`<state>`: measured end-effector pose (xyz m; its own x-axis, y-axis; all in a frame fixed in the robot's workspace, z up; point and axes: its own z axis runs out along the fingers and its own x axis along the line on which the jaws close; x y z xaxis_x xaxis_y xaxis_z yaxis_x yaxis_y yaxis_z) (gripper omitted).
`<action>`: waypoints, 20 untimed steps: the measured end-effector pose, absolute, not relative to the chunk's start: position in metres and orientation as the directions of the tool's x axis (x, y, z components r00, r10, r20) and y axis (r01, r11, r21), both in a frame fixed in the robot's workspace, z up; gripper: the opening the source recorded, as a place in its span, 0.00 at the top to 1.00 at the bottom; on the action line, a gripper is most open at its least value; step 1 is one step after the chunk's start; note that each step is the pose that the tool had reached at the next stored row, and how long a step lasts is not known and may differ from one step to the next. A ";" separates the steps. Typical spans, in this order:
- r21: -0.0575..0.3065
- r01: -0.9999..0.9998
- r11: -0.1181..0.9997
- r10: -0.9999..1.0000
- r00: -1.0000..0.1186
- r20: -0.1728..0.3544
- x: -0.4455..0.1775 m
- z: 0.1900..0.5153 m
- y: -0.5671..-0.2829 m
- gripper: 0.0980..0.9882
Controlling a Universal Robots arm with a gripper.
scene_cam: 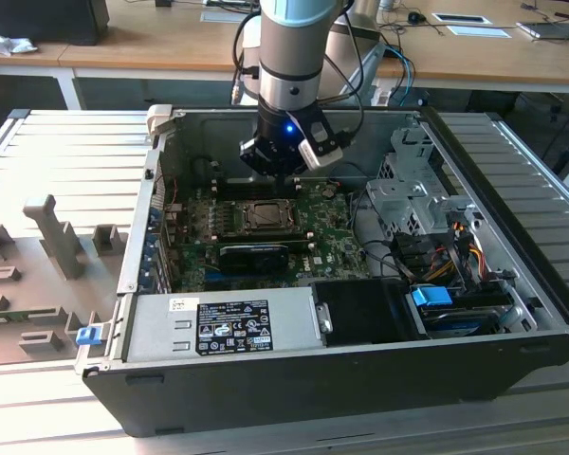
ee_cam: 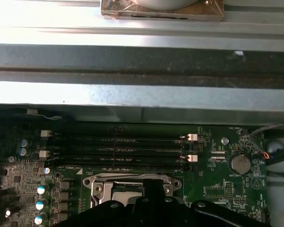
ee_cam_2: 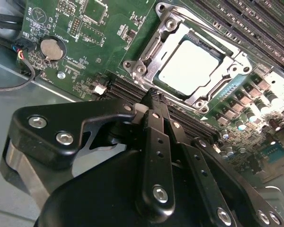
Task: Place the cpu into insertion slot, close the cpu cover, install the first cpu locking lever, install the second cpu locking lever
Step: 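Install the second cpu locking lever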
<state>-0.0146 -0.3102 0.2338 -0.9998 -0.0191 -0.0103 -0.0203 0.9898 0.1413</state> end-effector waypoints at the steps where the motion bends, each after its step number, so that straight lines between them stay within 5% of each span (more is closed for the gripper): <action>1: 0.141 -0.020 0.990 -0.019 -1.000 -0.010 -0.015 0.234 -0.311 0.99; 20: 0.141 -0.020 0.990 -0.019 -1.000 -0.010 -0.014 0.234 -0.319 0.99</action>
